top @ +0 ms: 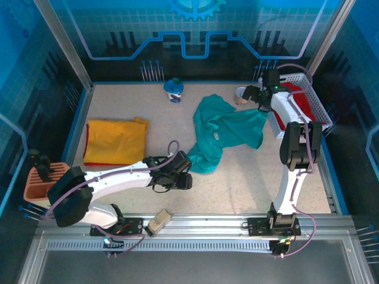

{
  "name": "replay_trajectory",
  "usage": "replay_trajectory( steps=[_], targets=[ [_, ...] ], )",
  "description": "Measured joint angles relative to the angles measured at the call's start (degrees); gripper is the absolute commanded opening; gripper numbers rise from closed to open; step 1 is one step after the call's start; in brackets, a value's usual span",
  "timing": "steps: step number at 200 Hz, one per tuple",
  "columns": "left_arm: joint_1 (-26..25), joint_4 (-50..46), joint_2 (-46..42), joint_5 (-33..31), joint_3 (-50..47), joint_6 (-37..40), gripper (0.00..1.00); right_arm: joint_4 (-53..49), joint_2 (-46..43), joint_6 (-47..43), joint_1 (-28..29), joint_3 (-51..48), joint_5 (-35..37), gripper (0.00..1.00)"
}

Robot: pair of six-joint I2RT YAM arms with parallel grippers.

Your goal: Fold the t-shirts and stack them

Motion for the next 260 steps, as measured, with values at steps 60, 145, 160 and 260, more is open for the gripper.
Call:
replay_trajectory(
  steps=[60, 145, 160, 260],
  targets=[
    [-3.4, -4.6, 17.1, -5.7, 22.2, 9.5, 0.57, -0.1, -21.4, 0.5, 4.8, -21.7, -2.0, 1.00],
    [-5.4, -11.1, 41.4, -18.5, 43.7, 17.6, 0.47, -2.7, -41.1, 4.5, 4.0, -44.2, -1.4, 0.98],
    [-5.2, -11.7, 43.1, -20.1, 44.3, 18.1, 0.37, -2.8, -42.0, 4.5, 3.3, -45.5, -1.2, 0.97],
    [2.0, -9.7, 20.6, -12.8, 30.1, 17.2, 0.00, -0.7, -42.6, 4.6, 1.8, -48.2, -3.1, 0.95]
  ],
)
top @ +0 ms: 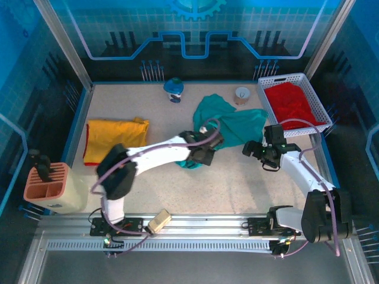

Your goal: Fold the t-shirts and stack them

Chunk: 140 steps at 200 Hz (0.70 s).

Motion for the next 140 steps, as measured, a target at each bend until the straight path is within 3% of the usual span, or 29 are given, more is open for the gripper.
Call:
replay_trajectory(
  steps=[28, 48, 66, 103, 140],
  targets=[
    [10.1, 6.0, -16.7, 8.4, -10.9, -2.8, 0.00, 0.7, 0.0, 0.0, -0.2, -0.2, -0.7, 0.95],
    [19.2, 8.0, -22.7, 12.6, -16.0, -3.8, 0.00, 1.1, 0.5, 0.0, -0.4, -0.2, -1.0, 0.95],
    [25.9, 8.9, -23.5, 15.2, -18.8, -4.0, 0.06, 1.3, 1.2, 0.0, -0.5, -0.2, -1.0, 0.95],
    [36.5, 9.3, -20.9, 19.8, -23.7, -3.8, 0.37, 1.3, 2.0, 0.0, -0.7, -0.2, -1.1, 0.95],
    [38.7, 9.4, -21.0, 21.5, -27.8, -4.5, 0.49, 1.2, 2.3, -0.3, -1.5, -0.2, -0.8, 0.95]
  ],
)
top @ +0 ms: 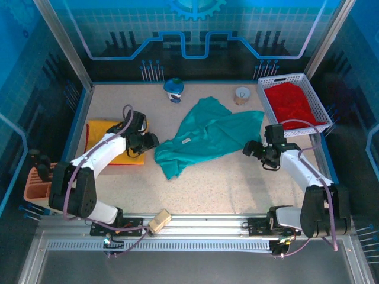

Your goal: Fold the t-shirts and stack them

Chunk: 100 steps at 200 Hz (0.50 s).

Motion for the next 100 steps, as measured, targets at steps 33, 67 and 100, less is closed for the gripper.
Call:
replay_trajectory(
  steps=[33, 67, 100],
  targets=[
    [-2.3, 0.0, -5.4, 1.5, -3.8, -0.3, 0.52, 1.4, 4.0, -1.7, -0.4, 0.7, 0.6, 0.88],
    [-10.2, 0.3, -12.4, 1.6, -9.7, -3.5, 0.58, 3.6, 10.1, -3.3, -0.3, 3.9, 0.7, 0.84],
    [-17.3, 1.8, -14.8, 1.5, -17.4, -8.9, 0.58, 6.6, 15.4, -4.6, -0.3, 6.5, 0.7, 0.68]
  ],
)
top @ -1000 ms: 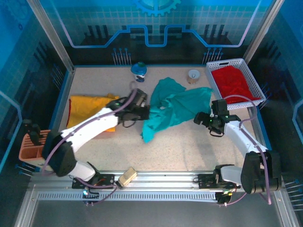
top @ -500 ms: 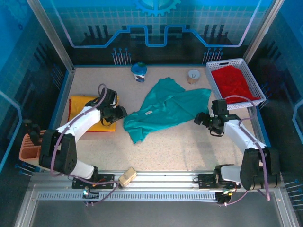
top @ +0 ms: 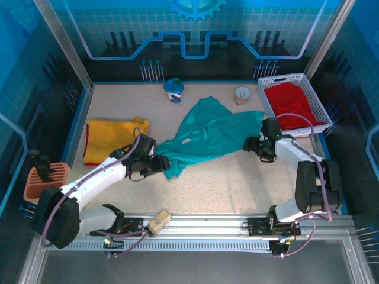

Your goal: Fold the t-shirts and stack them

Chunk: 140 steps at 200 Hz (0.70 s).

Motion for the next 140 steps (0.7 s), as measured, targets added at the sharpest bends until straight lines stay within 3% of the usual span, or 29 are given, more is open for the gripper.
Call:
replay_trajectory(
  steps=[15, 57, 69, 98, 140],
  targets=[
    [-2.2, 0.7, 0.4, -0.2, -1.7, -1.8, 0.58, 0.5, 2.3, -0.3, 0.0, 1.0, -0.2, 0.55],
    [-4.3, 4.9, 7.3, -1.6, -1.4, -3.1, 0.61, 0.3, 3.8, -1.1, 0.1, 1.6, -0.9, 0.05],
    [-4.3, 5.1, 9.9, -2.1, -0.6, -3.0, 0.62, -0.5, 3.5, -0.9, 0.1, 1.6, -1.1, 0.00],
    [-4.3, 3.6, 13.4, -3.1, 3.0, -2.5, 0.62, -4.9, -1.1, -0.3, 0.1, 1.6, -4.3, 0.00],
    [-4.2, 3.3, 17.6, -7.7, 8.3, 0.5, 0.51, -15.8, -12.5, 2.4, -0.6, 4.9, -13.9, 0.00]
  ],
)
